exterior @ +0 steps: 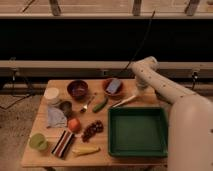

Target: Wipe table surface with brush

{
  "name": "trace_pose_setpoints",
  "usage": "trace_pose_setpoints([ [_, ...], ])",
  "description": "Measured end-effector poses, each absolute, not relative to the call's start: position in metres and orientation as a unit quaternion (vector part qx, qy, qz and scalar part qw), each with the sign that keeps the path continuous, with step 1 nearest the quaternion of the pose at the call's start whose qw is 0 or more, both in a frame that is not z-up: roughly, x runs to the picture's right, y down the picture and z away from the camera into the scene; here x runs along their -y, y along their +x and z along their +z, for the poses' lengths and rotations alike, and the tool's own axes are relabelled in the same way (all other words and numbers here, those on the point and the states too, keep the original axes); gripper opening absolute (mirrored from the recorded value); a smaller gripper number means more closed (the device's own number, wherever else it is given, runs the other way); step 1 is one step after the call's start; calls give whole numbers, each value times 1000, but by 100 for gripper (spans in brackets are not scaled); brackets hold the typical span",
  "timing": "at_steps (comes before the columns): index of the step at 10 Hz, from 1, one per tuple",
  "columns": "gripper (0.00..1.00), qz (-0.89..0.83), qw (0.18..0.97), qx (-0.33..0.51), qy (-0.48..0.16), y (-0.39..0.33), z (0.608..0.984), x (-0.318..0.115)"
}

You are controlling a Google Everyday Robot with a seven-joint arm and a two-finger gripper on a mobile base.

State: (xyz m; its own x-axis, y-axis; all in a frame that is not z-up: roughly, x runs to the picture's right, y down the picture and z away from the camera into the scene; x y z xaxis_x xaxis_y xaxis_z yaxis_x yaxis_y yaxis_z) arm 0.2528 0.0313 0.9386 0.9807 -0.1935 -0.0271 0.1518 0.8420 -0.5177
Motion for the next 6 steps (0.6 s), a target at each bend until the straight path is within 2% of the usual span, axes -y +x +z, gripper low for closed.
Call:
trace_pose_setpoints([
  [2,0,-102,957,-58,-265,265,930,-37],
  [6,0,-145,950,-58,-271,263,897,-78],
])
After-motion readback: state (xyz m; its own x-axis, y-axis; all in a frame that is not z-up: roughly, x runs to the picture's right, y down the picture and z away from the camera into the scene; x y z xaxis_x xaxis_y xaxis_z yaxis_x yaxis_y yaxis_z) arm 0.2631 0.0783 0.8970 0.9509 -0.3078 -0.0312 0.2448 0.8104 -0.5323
